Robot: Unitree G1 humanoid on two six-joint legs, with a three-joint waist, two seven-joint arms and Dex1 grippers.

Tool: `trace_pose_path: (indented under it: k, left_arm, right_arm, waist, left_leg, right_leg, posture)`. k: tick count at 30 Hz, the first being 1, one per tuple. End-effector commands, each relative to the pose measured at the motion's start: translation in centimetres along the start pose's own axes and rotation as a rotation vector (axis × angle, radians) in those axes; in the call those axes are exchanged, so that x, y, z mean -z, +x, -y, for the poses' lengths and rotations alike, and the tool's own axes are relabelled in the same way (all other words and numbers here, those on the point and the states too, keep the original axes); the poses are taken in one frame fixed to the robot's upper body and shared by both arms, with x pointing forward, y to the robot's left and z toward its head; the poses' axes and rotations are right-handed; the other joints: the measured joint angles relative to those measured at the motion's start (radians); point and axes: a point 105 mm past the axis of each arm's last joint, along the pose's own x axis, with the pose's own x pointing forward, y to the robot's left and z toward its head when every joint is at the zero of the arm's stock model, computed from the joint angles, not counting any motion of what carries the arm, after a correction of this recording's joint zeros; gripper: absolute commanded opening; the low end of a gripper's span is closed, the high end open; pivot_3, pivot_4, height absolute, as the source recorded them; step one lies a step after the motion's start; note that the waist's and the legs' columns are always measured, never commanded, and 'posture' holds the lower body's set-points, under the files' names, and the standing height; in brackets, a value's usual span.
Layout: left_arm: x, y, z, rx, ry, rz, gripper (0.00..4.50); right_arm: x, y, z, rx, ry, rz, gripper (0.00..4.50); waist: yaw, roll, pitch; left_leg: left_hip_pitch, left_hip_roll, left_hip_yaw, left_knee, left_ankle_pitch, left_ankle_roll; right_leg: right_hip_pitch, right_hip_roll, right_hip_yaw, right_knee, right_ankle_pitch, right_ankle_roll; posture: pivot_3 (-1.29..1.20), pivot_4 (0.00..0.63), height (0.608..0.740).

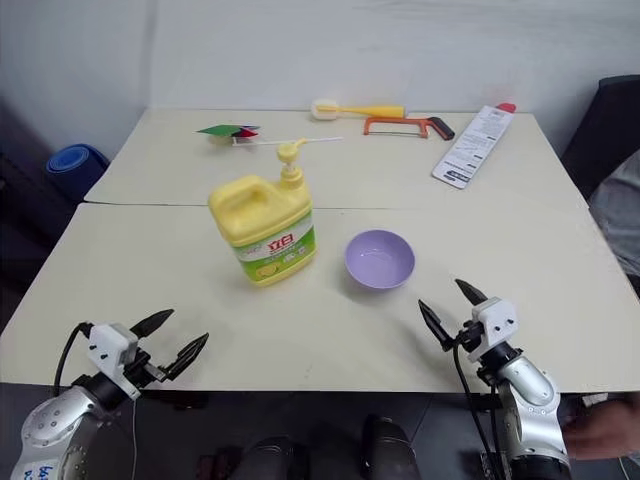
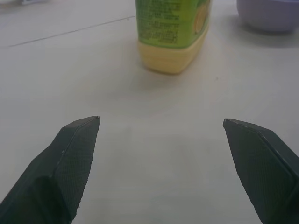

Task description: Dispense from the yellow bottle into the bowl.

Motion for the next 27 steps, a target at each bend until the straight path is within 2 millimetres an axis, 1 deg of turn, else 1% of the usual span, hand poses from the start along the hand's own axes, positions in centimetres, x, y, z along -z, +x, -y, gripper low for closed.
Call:
trace_pose_path:
  k: [1, 2, 3, 4, 5, 7, 9, 11, 12, 14, 17, 18, 21, 24, 26, 27]
  left_arm:
    - [-2.4, 0.4, 0.5, 0.076, -0.018, 0.065, 4.48]
    - [-3.8, 0.4, 0.8, 0.155, -0.054, 0.096, 4.48]
    - [-4.7, 0.4, 1.2, 0.215, -0.081, 0.116, 4.48]
    - [-6.0, 0.4, 1.7, 0.298, -0.071, 0.122, 4.48]
    - [-6.9, 0.4, 2.4, 0.376, -0.072, 0.121, 4.48]
    - [-8.3, 0.8, 3.6, 0.489, -0.054, 0.131, 4.48]
    - [-9.1, 1.1, 4.8, 0.592, -0.081, 0.140, 4.48]
    - [-10.0, 1.7, 5.5, 0.653, -0.082, 0.162, 4.48]
    - [-10.2, 2.0, 5.5, 0.664, -0.078, 0.170, 4.48]
    - [-10.7, 2.7, 5.3, 0.654, -0.044, 0.183, 4.48]
    - [-11.2, 3.1, 4.9, 0.645, -0.006, 0.187, 4.48]
    - [-11.2, 3.1, 4.9, 0.644, -0.005, 0.188, 4.48]
    - [-11.3, 3.1, 5.0, 0.635, -0.006, 0.189, 4.48]
    - [-11.0, 3.0, 5.3, 0.616, 0.005, 0.179, 4.50]
    - [-10.8, 2.9, 5.4, 0.613, 0.000, 0.174, 4.50]
    - [-10.9, 2.8, 5.3, 0.606, -0.002, 0.178, 4.50]
  right_arm:
    - [-2.5, -0.5, 0.6, -0.049, -0.054, 0.062, 4.50]
    - [-3.7, -0.6, -0.1, -0.134, -0.070, 0.068, 4.50]
    - [-4.4, -0.7, -0.7, -0.196, -0.079, 0.069, 4.50]
    - [-5.4, -0.5, -1.4, -0.260, -0.067, 0.067, 4.50]
    - [-6.0, -0.2, -2.0, -0.315, -0.046, 0.052, 4.50]
    - [-6.8, 0.8, -2.8, -0.388, -0.022, 0.011, 4.50]
    - [-7.0, 2.4, -3.7, -0.437, 0.000, -0.035, 4.50]
    - [-6.6, 4.5, -5.1, -0.487, -0.021, -0.096, 4.50]
    - [-6.4, 5.2, -5.7, -0.507, -0.037, -0.117, 4.50]
    - [-5.1, 6.4, -6.6, -0.543, -0.104, -0.208, 4.50]
    - [-3.6, 9.1, -7.5, -0.509, -0.136, -0.244, 4.50]
    - [-3.3, 9.7, -7.8, -0.499, -0.135, -0.251, 4.50]
    - [-2.7, 10.5, -8.2, -0.502, -0.134, -0.272, 4.50]
    - [-2.3, 11.1, -7.9, -0.465, -0.139, -0.290, 3.94]
    - [-2.4, 11.5, -7.9, -0.454, -0.126, -0.282, 3.30]
    - [-2.5, 11.6, -8.0, -0.465, -0.128, -0.272, 2.91]
  waist:
    - [0.001, 0.000, 0.000]
    - [0.002, 0.000, 0.000]
    - [0.003, 0.001, 0.001]
    - [0.002, 0.001, 0.000]
    - [0.002, 0.001, 0.001]
    - [-0.001, 0.000, 0.000]
    - [-0.004, 0.000, 0.000]
    - [-0.007, 0.001, 0.000]
    - [-0.007, 0.001, 0.000]
    - [-0.004, 0.001, 0.000]
    - [-0.001, 0.000, 0.000]
    - [-0.002, 0.000, 0.000]
    - [0.001, 0.000, 0.000]
    - [0.000, 0.000, 0.000]
    - [-0.002, 0.000, 0.000]
    - [-0.003, 0.000, 0.000]
  left_leg:
    - [0.000, 0.000, 0.000, 0.000, 0.000, 0.000]
    - [0.000, 0.000, 0.000, 0.000, 0.000, 0.000]
    - [0.000, 0.000, 0.000, 0.000, 0.000, 0.000]
    - [-0.001, 0.000, 0.000, 0.000, 0.000, 0.000]
    - [0.000, 0.000, 0.000, 0.000, 0.000, 0.000]
    - [0.000, 0.000, -0.001, 0.001, 0.000, 0.000]
    - [0.002, 0.001, 0.000, 0.001, 0.000, -0.001]
    - [0.002, 0.001, 0.000, 0.001, 0.001, -0.002]
    - [0.001, 0.001, 0.000, 0.001, 0.001, -0.002]
    - [-0.001, 0.001, 0.000, 0.001, 0.001, -0.003]
    - [-0.001, 0.001, 0.000, 0.001, 0.001, -0.003]
    - [-0.001, 0.000, 0.001, 0.001, 0.002, -0.003]
    - [-0.002, -0.001, 0.000, 0.001, 0.002, -0.003]
    - [-0.003, -0.002, 0.000, 0.001, 0.002, -0.002]
    - [-0.003, -0.002, 0.000, 0.001, 0.002, -0.002]
    - [-0.003, -0.002, 0.000, 0.001, 0.002, -0.002]
  right_leg:
    - [0.000, 0.000, 0.000, 0.000, 0.000, 0.000]
    - [0.000, 0.000, 0.000, 0.000, 0.000, 0.000]
    - [0.000, 0.000, 0.000, 0.000, 0.000, 0.000]
    - [0.000, 0.000, 0.000, 0.000, 0.000, 0.000]
    - [0.000, 0.000, 0.000, 0.000, 0.000, 0.000]
    - [0.000, 0.000, 0.000, 0.000, 0.000, 0.000]
    - [0.001, 0.000, 0.001, -0.001, 0.000, 0.000]
    - [0.000, 0.001, 0.001, 0.002, 0.000, -0.001]
    - [-0.001, 0.001, 0.001, 0.002, 0.000, -0.001]
    - [-0.002, 0.002, 0.000, 0.003, -0.001, -0.001]
    - [-0.002, 0.003, -0.001, 0.001, -0.001, -0.002]
    - [-0.002, 0.004, -0.002, 0.001, -0.001, -0.001]
    - [-0.002, 0.005, -0.003, 0.001, -0.001, -0.001]
    - [-0.002, 0.005, -0.003, 0.001, -0.001, -0.001]
    - [-0.001, 0.005, -0.003, 0.000, 0.000, -0.001]
    - [-0.001, 0.005, -0.003, 0.000, 0.000, 0.000]
  posture:
    - [0.00, 0.150, 0.740]
    - [0.00, 0.150, 0.740]
    - [0.00, 0.150, 0.740]
    - [0.00, 0.150, 0.740]
    - [0.00, 0.150, 0.740]
    - [0.00, 0.150, 0.740]
    - [0.00, 0.150, 0.740]
    - [0.00, 0.150, 0.740]
    - [0.00, 0.150, 0.740]
    - [0.00, 0.150, 0.740]
    - [0.00, 0.150, 0.740]
    - [0.00, 0.150, 0.740]
    - [0.00, 0.150, 0.740]
    - [0.00, 0.150, 0.740]
    - [0.00, 0.150, 0.740]
    - [0.00, 0.150, 0.740]
